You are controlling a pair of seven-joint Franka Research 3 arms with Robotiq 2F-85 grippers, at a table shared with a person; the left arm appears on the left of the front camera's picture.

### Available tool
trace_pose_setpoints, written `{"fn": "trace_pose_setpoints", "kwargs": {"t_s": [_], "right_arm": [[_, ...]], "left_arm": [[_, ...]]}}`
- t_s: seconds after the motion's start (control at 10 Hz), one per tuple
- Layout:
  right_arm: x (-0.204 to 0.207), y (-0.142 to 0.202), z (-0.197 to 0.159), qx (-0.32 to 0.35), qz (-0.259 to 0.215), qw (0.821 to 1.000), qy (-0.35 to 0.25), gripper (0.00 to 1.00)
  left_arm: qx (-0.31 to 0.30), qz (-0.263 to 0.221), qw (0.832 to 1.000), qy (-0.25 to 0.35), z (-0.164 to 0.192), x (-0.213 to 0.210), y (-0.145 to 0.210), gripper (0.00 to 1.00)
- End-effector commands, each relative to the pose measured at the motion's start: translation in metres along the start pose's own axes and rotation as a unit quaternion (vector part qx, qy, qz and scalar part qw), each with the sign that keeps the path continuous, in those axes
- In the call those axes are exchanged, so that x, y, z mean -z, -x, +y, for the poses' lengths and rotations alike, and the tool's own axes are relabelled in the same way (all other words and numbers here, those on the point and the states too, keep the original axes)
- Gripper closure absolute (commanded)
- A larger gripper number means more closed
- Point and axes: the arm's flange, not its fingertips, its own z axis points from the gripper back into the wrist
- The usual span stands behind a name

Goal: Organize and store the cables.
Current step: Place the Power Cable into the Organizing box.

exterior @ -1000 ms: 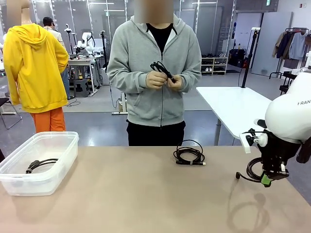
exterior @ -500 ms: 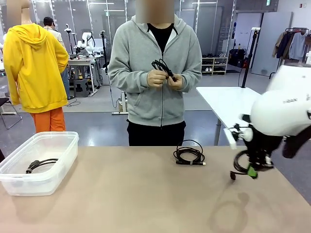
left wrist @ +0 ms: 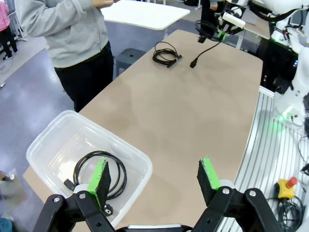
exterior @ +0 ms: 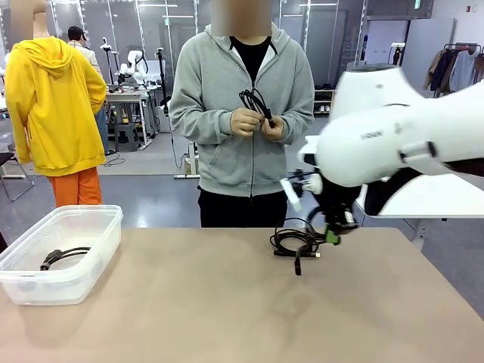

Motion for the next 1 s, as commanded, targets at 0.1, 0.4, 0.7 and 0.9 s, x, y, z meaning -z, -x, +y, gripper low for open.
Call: {"fn": "trace_pose_setpoints", "kwargs": {"t_s": [0.1, 0.4, 0.7, 0.9], "right_arm": [[0.004, -0.064, -0.055, -0.049, -0.018, 0.999, -0.001, 0.85], [0.028, -0.116, -0.069, -0.074, -0.057, 0.995, -0.028, 0.85], [0.068, -0.148, -0.052, -0.078, -0.093, 0.99, -0.075, 0.85], [0.095, -0.162, -0.037, -0.061, -0.086, 0.99, -0.098, 0.85]], "left_arm": [[0.01, -0.011, 1.0, 0.006, 0.003, -0.001, -0.001, 0.08], [0.01, -0.011, 1.0, 0.006, 0.003, -0.001, -0.001, 0.08], [0.01, -0.011, 1.0, 0.006, 0.003, -0.001, -0.001, 0.08], [0.01, -0.011, 1.0, 0.006, 0.003, -0.001, -0.001, 0.08]]}}
